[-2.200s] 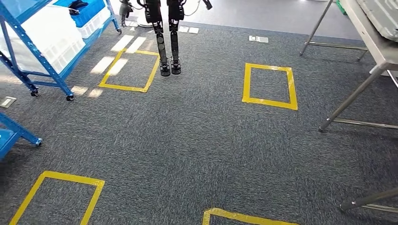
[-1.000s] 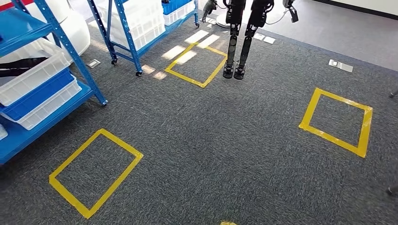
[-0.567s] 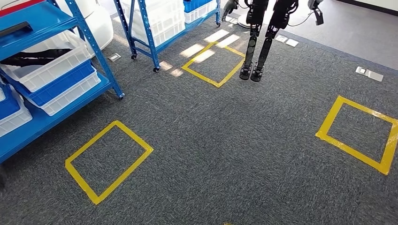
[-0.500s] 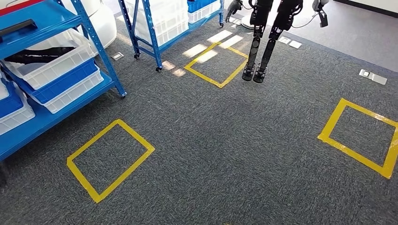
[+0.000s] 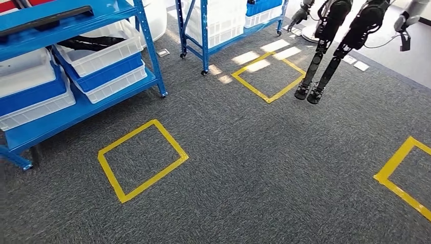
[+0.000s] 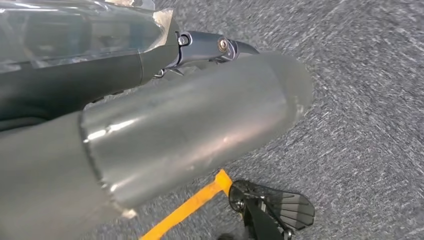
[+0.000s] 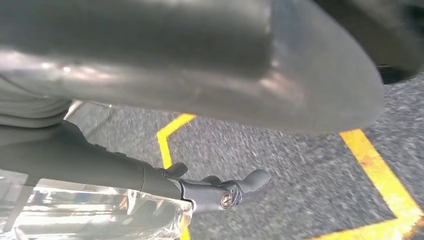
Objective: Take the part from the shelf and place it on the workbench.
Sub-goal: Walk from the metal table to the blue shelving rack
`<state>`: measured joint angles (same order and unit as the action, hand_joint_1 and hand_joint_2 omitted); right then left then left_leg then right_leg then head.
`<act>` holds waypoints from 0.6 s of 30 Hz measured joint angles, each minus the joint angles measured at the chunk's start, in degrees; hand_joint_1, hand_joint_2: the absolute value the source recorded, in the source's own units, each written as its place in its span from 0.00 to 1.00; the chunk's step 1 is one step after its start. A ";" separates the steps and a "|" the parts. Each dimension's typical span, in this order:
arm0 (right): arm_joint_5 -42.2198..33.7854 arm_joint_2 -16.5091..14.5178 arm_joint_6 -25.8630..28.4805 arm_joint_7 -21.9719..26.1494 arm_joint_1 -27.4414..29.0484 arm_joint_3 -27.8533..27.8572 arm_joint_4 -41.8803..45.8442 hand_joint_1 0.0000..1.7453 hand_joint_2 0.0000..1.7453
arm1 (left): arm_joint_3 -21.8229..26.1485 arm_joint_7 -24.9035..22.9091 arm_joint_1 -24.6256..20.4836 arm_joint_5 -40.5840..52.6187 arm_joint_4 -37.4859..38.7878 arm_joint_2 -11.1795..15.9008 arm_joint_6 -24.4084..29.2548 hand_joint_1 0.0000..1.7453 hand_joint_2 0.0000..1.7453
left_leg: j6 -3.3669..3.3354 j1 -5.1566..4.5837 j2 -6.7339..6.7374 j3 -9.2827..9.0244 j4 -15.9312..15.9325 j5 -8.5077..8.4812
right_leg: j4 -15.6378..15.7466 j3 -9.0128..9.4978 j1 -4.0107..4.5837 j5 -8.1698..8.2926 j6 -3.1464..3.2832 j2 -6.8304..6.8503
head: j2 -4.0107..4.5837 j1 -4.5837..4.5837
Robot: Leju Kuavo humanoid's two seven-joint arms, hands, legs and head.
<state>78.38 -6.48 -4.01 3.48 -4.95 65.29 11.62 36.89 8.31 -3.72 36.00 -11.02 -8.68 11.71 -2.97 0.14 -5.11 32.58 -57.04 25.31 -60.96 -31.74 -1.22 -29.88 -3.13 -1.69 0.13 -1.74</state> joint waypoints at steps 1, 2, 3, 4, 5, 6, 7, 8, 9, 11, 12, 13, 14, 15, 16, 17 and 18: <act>0.00 0.02 -0.01 0.01 -0.02 0.00 -0.01 0.00 0.00 | 0.00 -0.07 -0.01 0.05 0.00 -0.03 -0.16 0.00 0.00 | 0.36 -0.08 -0.54 0.12 -0.22 0.12 | 2.50 0.99 -0.12 0.88 0.08 -0.65 | 0.00 0.01; 0.00 0.02 -0.01 0.01 -0.06 0.00 -0.02 0.00 0.00 | 0.00 -0.17 0.01 0.14 0.00 -0.04 -0.31 0.00 0.00 | 0.72 -0.14 -0.95 0.28 -0.38 0.21 | 3.59 1.47 -0.05 1.19 0.44 -1.01 | 0.00 0.01; 0.00 0.02 -0.02 0.01 -0.12 0.00 -0.03 0.00 0.00 | 0.00 -0.28 0.09 0.21 0.00 -0.04 -0.38 0.00 0.00 | 1.06 -0.17 -1.26 0.42 -0.46 0.23 | 3.62 1.52 0.16 1.23 0.97 -0.72 | 0.00 0.01; -0.01 0.01 -0.02 0.01 -0.18 0.00 -0.03 0.00 0.00 | 0.00 -0.38 0.19 0.31 0.00 -0.04 -0.44 0.00 0.00 | 1.31 -0.05 -1.46 0.55 -0.49 0.20 | 3.63 1.64 0.06 1.36 1.44 -0.24 | 0.00 -0.02; -0.03 -0.01 -0.02 0.00 -0.25 0.00 -0.03 0.00 0.00 | 0.00 -0.46 0.32 0.41 0.00 -0.02 -0.48 0.00 0.00 | 1.55 0.06 -0.91 0.75 -0.80 0.39 | 3.67 1.79 -0.03 1.50 1.82 0.17 | 0.00 -0.03; -0.04 -0.02 -0.02 0.01 -0.27 0.00 -0.03 0.00 0.00 | -0.01 -0.50 0.38 0.48 0.00 -0.01 -0.50 0.00 0.00 | 1.80 0.12 0.27 1.25 -1.90 1.14 | 3.74 1.82 -0.16 1.62 2.30 0.66 | 0.00 -0.19; -0.05 -0.04 -0.02 0.01 -0.25 0.00 -0.03 0.00 0.00 | -0.01 -0.52 0.36 0.54 0.00 -0.01 -0.51 0.00 0.00 | 2.04 0.18 1.68 2.25 -4.08 2.53 | 3.83 1.86 -0.27 1.69 2.74 1.25 | 0.00 -0.35; -0.05 -0.03 -0.02 0.02 -0.17 0.00 -0.03 0.00 0.00 | -0.02 -0.54 0.30 0.57 0.00 -0.02 -0.53 0.00 0.00 | 2.29 0.23 3.18 3.81 -7.40 4.42 | 3.85 1.87 -0.15 1.66 3.07 1.91 | 0.00 -0.52; -0.04 -0.03 -0.02 0.02 -0.06 0.00 -0.03 0.00 0.00 | -0.03 -0.55 0.21 0.60 0.00 -0.04 -0.55 0.00 0.00 | 2.52 0.33 4.01 5.77 -11.40 6.39 | 3.84 1.84 -0.04 1.59 3.36 2.65 | 0.00 -0.69; -0.04 -0.01 -0.02 0.02 0.07 0.00 -0.03 0.00 0.00 | -0.04 -0.56 0.23 0.63 0.00 -0.07 -0.58 0.00 0.00 | 2.78 0.53 4.48 8.64 -16.98 8.20 | 3.82 1.77 0.13 1.46 3.53 4.10 | 0.00 -0.70; -0.04 0.00 -0.02 0.02 0.05 0.00 -0.03 0.00 0.00 | -0.04 -0.57 0.31 0.63 0.00 -0.07 -0.58 0.00 0.00 | 2.78 0.58 4.66 8.62 -16.88 7.54 | 3.82 1.78 0.16 1.40 3.59 4.75 | 0.00 -0.72; -0.04 0.01 -0.03 0.02 0.00 0.00 -0.03 0.00 0.00 | -0.03 -0.57 0.38 0.63 0.00 -0.06 -0.58 0.00 0.00 | 2.68 0.58 4.99 7.36 -14.47 5.96 | 3.82 1.86 0.17 1.32 3.58 5.34 | 0.00 -0.73; -0.04 -0.01 -0.02 0.02 -0.05 0.00 -0.03 0.00 0.00 | -0.03 -0.58 0.38 0.63 0.00 -0.05 -0.58 0.00 0.00 | 2.43 0.52 5.92 5.22 -10.53 4.02 | 3.82 2.00 0.21 1.23 3.50 5.91 | 0.00 -0.74; -0.04 -0.02 -0.02 0.02 -0.07 0.00 -0.03 0.00 0.00 | -0.02 -0.59 0.30 0.63 0.00 -0.04 -0.58 0.00 0.00 | 2.12 0.30 7.41 3.02 -6.47 2.58 | 3.80 2.16 0.38 1.08 3.34 6.45 | 0.00 -0.75; -0.04 -0.04 -0.02 0.02 -0.08 0.00 -0.03 0.00 0.00 | -0.03 -0.60 0.16 0.64 0.00 -0.03 -0.58 0.00 0.00 | 1.82 0.10 8.55 1.36 -3.39 1.66 | 3.80 2.30 0.57 0.92 3.08 6.95 | 0.00 -0.68; -0.04 -0.06 -0.02 0.02 -0.10 0.00 -0.03 0.00 0.00 | -0.03 -0.61 0.02 0.66 0.00 -0.03 -0.57 0.00 0.00 | 1.56 -0.14 9.38 0.49 -1.67 1.35 | 3.80 2.44 0.74 0.76 2.82 7.45 | 0.00 -0.64; -0.04 -0.07 -0.02 0.02 -0.14 0.00 -0.03 0.00 0.00 | -0.04 -0.67 -0.07 0.71 0.00 -0.03 -0.57 0.00 0.00 | 1.37 -0.37 9.40 0.38 -1.19 1.45 | 3.86 2.58 0.88 0.65 2.56 8.00 | 0.00 -0.57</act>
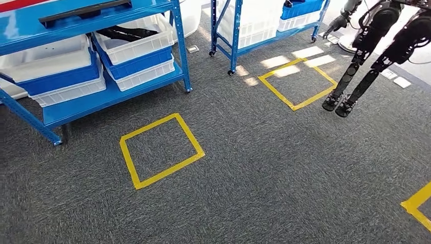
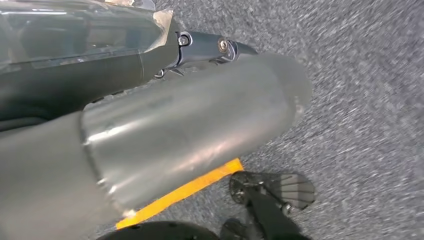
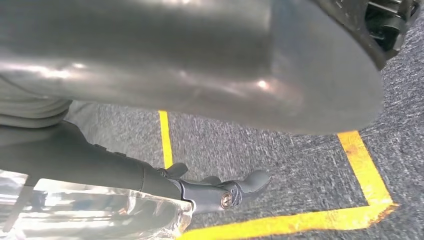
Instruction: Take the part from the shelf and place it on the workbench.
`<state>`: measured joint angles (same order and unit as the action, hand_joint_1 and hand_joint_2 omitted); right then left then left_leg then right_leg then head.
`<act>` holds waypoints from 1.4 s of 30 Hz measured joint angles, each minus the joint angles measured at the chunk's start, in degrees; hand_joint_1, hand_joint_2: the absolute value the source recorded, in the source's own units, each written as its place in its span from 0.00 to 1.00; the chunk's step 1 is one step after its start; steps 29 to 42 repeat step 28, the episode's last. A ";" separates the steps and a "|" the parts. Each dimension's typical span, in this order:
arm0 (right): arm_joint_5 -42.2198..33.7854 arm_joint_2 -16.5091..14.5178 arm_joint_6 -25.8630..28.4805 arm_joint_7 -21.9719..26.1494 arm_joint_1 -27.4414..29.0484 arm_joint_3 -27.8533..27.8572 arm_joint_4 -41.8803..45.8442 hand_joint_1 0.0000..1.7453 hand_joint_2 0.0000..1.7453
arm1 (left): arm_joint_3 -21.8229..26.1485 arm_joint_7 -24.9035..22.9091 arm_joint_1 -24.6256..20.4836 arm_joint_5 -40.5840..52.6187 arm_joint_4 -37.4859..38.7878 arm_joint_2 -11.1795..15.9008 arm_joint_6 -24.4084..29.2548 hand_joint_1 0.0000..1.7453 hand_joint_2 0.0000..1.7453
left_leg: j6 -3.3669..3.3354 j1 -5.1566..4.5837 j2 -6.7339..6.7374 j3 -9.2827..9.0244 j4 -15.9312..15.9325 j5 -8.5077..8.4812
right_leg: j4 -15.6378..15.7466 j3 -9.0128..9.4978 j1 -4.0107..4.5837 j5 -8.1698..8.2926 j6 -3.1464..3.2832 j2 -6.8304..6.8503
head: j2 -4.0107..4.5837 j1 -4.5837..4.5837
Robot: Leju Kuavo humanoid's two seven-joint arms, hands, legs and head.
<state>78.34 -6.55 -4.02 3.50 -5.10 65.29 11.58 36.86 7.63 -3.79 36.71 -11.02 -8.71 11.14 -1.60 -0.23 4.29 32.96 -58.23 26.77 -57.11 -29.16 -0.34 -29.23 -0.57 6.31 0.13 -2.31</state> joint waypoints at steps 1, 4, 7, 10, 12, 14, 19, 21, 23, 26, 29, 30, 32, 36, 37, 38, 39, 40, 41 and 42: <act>0.00 -0.01 0.00 0.00 -0.10 0.00 0.00 0.00 0.00 | -0.01 -0.10 -0.02 0.07 0.00 -0.01 0.02 0.00 0.00 | -0.22 -0.08 -0.78 0.07 0.15 -0.13 | 0.13 0.19 0.07 -0.07 -0.30 0.61 | 0.00 0.03; 0.04 0.06 0.00 0.01 -0.38 -0.03 0.00 0.00 0.00 | 0.01 -0.44 0.05 0.24 0.00 -0.19 0.15 0.00 0.00 | -1.25 0.34 -2.76 -0.48 1.25 -1.02 | -2.16 -0.47 0.01 -1.63 -0.83 -1.29 | 0.00 0.15; 0.25 0.13 0.00 0.00 -0.18 -0.04 0.00 0.00 0.00 | 0.02 -0.53 -0.08 0.32 0.00 -0.48 0.26 0.00 0.00 | -1.89 0.52 -5.04 -0.43 1.51 -1.53 | -12.83 -5.65 -0.44 -6.04 -0.47 -5.43 | 0.00 0.47; 0.34 0.25 0.00 -0.11 0.02 -0.05 0.00 0.00 0.00 | 0.01 -0.51 0.08 0.59 0.00 -0.66 0.27 0.00 0.00 | -1.83 0.56 -7.57 -0.44 1.40 -1.55 | -14.33 -7.31 -0.73 -5.00 -1.74 -6.15 | 0.00 0.54; 0.25 0.37 0.00 -0.20 -0.01 -0.07 0.00 0.00 0.00 | -0.04 -0.45 0.16 0.95 0.00 -0.71 0.25 0.00 0.00 | -1.43 0.60 -9.09 -0.44 1.12 -1.46 | -6.48 -4.22 -1.15 -1.34 -2.85 -7.59 | 0.00 0.57; 0.11 0.40 0.00 -0.28 -0.08 -0.07 0.00 0.00 0.00 | -0.12 -0.38 0.12 1.20 0.00 -0.70 0.21 0.00 0.00 | -0.66 0.44 -10.24 -0.26 0.71 -1.16 | -1.16 -2.14 -1.19 0.80 -2.55 -9.07 | 0.00 0.60; 0.02 0.21 0.02 -0.39 -0.32 -0.08 0.00 0.00 0.00 | -0.16 -0.43 0.44 1.28 0.00 -0.46 0.12 0.00 0.00 | 0.86 0.80 -9.29 1.11 -1.51 0.36 | -0.34 -1.38 -1.18 1.56 0.10 -7.38 | 0.00 0.39; 0.11 0.12 0.04 -0.39 -0.12 -0.09 0.00 0.00 0.00 | -0.16 -0.50 0.39 1.28 0.00 -0.40 0.22 0.00 0.00 | 1.33 0.84 -6.30 4.17 -7.86 4.05 | -0.27 -1.42 -1.08 1.52 0.73 -6.05 | 0.00 0.02; 0.19 0.08 0.04 -0.39 0.13 -0.09 0.00 0.00 0.00 | -0.16 -0.52 0.38 1.26 0.00 -0.40 0.27 0.00 0.00 | 1.73 1.00 -5.11 7.62 -14.74 6.94 | -0.29 -1.51 -0.85 1.38 0.99 -4.50 | 0.00 -0.15; 0.35 0.07 0.04 -0.39 0.07 -0.19 0.00 0.00 0.00 | -0.14 -0.37 0.58 1.15 0.00 -0.40 0.25 0.00 0.00 | 1.63 1.05 -4.04 5.98 -11.72 4.13 | -0.30 -1.42 -0.77 1.22 1.02 -2.56 | 0.00 -0.19; 0.47 0.06 0.04 -0.39 -0.05 -0.34 0.00 0.00 0.00 | -0.14 -0.17 0.51 1.10 0.00 -0.40 0.22 0.00 0.00 | 1.15 0.90 -2.07 2.28 -5.11 1.31 | -0.30 -1.22 -0.67 1.10 0.90 -1.72 | 0.00 -0.22; 0.47 0.06 0.04 -0.39 -0.05 -0.34 0.00 0.00 0.00 | -0.14 -0.17 0.51 1.10 0.00 -0.40 0.22 0.00 0.00 | 1.15 0.90 -2.07 2.28 -5.11 1.31 | -0.30 -1.22 -0.67 1.10 0.90 -1.72 | 0.00 -0.22; 0.47 0.06 0.04 -0.39 -0.05 -0.34 0.00 0.00 0.00 | -0.14 -0.17 0.51 1.10 0.00 -0.40 0.22 0.00 0.00 | 1.15 0.90 -2.07 2.28 -5.11 1.31 | -0.30 -1.22 -0.67 1.10 0.90 -1.72 | 0.00 -0.22; 0.47 0.06 0.04 -0.39 -0.05 -0.34 0.00 0.00 0.00 | -0.14 -0.17 0.51 1.10 0.00 -0.40 0.22 0.00 0.00 | 1.15 0.90 -2.07 2.28 -5.11 1.31 | -0.30 -1.22 -0.67 1.10 0.90 -1.72 | 0.00 -0.22; 0.47 0.06 0.04 -0.39 -0.05 -0.34 0.00 0.00 0.00 | -0.14 -0.17 0.51 1.10 0.00 -0.40 0.22 0.00 0.00 | 1.15 0.90 -2.07 2.28 -5.11 1.31 | -0.30 -1.22 -0.67 1.10 0.90 -1.72 | 0.00 -0.22; 0.47 0.06 0.04 -0.39 -0.05 -0.34 0.00 0.00 0.00 | -0.14 -0.17 0.51 1.10 0.00 -0.40 0.22 0.00 0.00 | 1.15 0.90 -2.07 2.28 -5.11 1.31 | -0.30 -1.22 -0.67 1.10 0.90 -1.72 | 0.00 -0.22; 0.47 0.06 0.04 -0.39 -0.05 -0.34 0.00 0.00 0.00 | -0.14 -0.17 0.51 1.10 0.00 -0.40 0.22 0.00 0.00 | 1.15 0.90 -2.07 2.28 -5.11 1.31 | -0.30 -1.22 -0.67 1.10 0.90 -1.72 | 0.00 -0.22; 0.47 0.06 0.04 -0.39 -0.05 -0.34 0.00 0.00 0.00 | -0.14 -0.17 0.51 1.10 0.00 -0.40 0.22 0.00 0.00 | 1.15 0.90 -2.07 2.28 -5.11 1.31 | -0.30 -1.22 -0.67 1.10 0.90 -1.72 | 0.00 -0.22; 0.47 0.06 0.04 -0.39 -0.05 -0.34 0.00 0.00 0.00 | -0.14 -0.17 0.51 1.10 0.00 -0.40 0.22 0.00 0.00 | 1.15 0.90 -2.07 2.28 -5.11 1.31 | -0.30 -1.22 -0.67 1.10 0.90 -1.72 | 0.00 -0.22; 0.47 0.06 0.04 -0.39 -0.05 -0.34 0.00 0.00 0.00 | -0.14 -0.17 0.51 1.10 0.00 -0.40 0.22 0.00 0.00 | 1.15 0.90 -2.07 2.28 -5.11 1.31 | -0.30 -1.22 -0.67 1.10 0.90 -1.72 | 0.00 -0.22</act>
